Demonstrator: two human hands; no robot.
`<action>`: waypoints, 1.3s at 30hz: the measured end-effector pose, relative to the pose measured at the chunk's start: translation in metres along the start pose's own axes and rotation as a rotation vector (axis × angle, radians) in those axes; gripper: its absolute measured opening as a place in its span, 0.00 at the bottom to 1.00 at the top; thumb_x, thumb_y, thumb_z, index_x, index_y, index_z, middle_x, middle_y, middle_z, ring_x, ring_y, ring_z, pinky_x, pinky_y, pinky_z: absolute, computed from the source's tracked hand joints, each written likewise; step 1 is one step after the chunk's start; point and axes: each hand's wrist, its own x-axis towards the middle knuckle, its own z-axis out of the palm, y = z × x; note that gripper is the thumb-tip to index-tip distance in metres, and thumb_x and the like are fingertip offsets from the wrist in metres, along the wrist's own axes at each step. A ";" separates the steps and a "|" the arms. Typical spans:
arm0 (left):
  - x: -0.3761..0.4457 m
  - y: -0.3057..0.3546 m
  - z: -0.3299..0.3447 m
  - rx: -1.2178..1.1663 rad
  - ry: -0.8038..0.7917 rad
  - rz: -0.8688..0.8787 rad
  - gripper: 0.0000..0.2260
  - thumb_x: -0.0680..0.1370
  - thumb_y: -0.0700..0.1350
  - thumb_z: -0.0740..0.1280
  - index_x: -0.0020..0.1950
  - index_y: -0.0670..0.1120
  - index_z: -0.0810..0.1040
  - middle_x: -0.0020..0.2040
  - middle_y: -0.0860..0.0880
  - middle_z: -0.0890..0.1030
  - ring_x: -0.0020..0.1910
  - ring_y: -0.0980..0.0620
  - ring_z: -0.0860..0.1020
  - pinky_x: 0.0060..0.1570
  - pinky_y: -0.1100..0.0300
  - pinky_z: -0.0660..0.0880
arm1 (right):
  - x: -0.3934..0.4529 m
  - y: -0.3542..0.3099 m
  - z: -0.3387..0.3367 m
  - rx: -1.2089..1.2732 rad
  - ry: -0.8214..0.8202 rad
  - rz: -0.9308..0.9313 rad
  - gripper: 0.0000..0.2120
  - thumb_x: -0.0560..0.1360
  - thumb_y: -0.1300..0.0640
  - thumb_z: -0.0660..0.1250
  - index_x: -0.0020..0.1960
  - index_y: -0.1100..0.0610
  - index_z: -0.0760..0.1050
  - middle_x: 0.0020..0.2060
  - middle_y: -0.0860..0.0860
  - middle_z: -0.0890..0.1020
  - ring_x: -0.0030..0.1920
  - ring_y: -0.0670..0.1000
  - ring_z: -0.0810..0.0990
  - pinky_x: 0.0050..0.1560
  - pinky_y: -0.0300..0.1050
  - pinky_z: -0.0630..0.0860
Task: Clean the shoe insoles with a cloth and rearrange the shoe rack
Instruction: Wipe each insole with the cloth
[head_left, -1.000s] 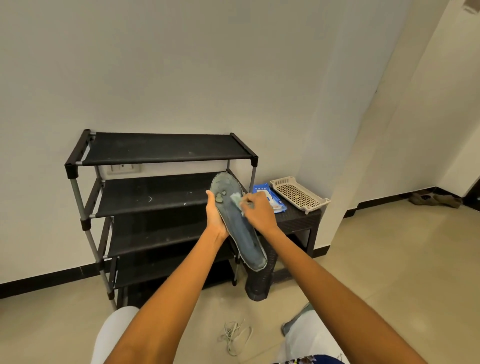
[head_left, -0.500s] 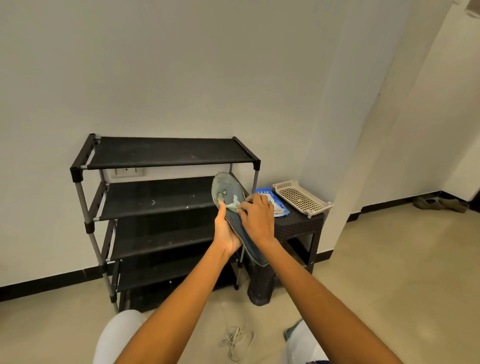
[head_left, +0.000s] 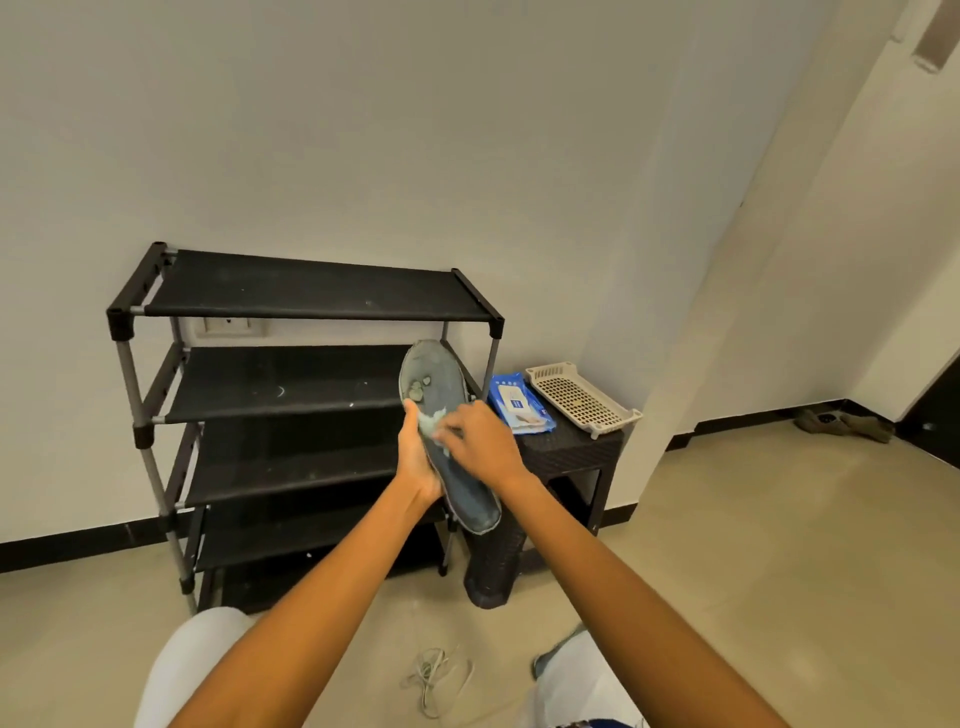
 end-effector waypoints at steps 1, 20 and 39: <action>0.000 0.002 -0.007 -0.001 0.014 0.002 0.26 0.79 0.63 0.51 0.54 0.43 0.77 0.45 0.43 0.83 0.44 0.47 0.82 0.46 0.54 0.79 | -0.006 -0.003 0.001 0.038 -0.091 -0.044 0.11 0.75 0.54 0.65 0.37 0.59 0.79 0.35 0.54 0.78 0.40 0.50 0.71 0.39 0.47 0.67; -0.015 0.002 -0.007 -0.005 0.006 -0.101 0.30 0.78 0.66 0.51 0.57 0.42 0.76 0.44 0.41 0.84 0.44 0.45 0.82 0.43 0.52 0.79 | -0.017 0.002 0.024 -0.007 0.184 0.114 0.08 0.76 0.54 0.64 0.46 0.56 0.80 0.46 0.53 0.77 0.49 0.51 0.71 0.48 0.48 0.73; -0.009 0.015 -0.015 0.049 -0.029 -0.129 0.31 0.77 0.66 0.51 0.58 0.42 0.77 0.44 0.41 0.84 0.45 0.45 0.82 0.46 0.51 0.79 | -0.012 0.005 -0.002 0.281 -0.002 0.108 0.07 0.75 0.56 0.66 0.40 0.56 0.77 0.41 0.53 0.76 0.43 0.51 0.75 0.45 0.50 0.71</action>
